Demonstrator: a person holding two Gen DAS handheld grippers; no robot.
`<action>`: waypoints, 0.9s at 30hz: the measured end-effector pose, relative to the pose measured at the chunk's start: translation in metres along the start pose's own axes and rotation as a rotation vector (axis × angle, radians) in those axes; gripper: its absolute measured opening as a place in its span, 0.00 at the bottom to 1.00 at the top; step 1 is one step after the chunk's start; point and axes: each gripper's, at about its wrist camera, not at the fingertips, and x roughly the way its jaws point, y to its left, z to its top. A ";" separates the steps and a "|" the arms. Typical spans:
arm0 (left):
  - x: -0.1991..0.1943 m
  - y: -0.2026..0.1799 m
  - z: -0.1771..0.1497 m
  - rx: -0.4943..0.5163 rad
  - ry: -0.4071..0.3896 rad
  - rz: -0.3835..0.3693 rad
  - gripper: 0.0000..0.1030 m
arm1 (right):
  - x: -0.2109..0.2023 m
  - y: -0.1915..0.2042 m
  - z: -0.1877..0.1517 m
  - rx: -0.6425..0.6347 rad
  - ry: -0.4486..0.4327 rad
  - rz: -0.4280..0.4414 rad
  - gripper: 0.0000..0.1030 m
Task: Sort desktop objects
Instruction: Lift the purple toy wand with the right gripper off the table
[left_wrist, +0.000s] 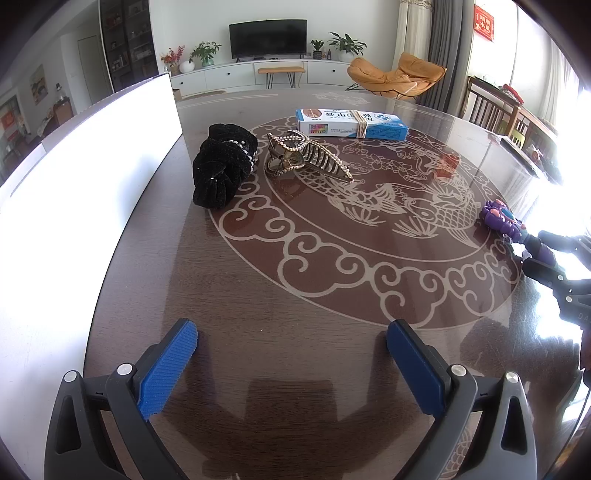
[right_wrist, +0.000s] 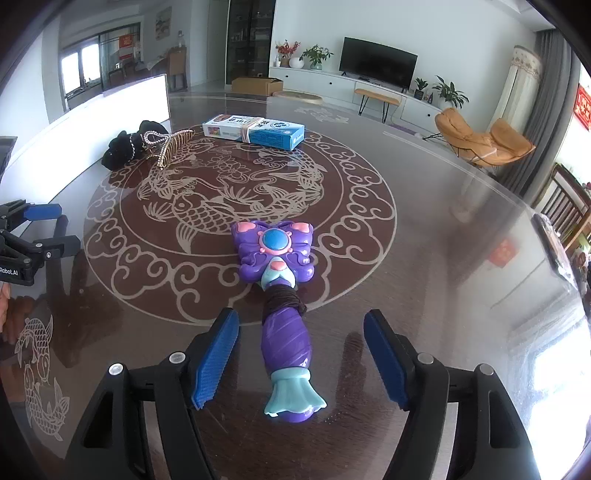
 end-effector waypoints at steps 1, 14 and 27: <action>0.000 0.000 0.000 0.000 0.000 0.000 1.00 | 0.001 0.000 0.000 0.000 0.000 -0.001 0.70; 0.000 0.000 0.000 0.000 0.000 0.000 1.00 | 0.000 0.005 -0.001 -0.015 0.001 -0.017 0.82; 0.000 0.001 0.001 0.000 0.001 -0.004 1.00 | 0.000 0.005 0.000 -0.020 -0.001 -0.024 0.82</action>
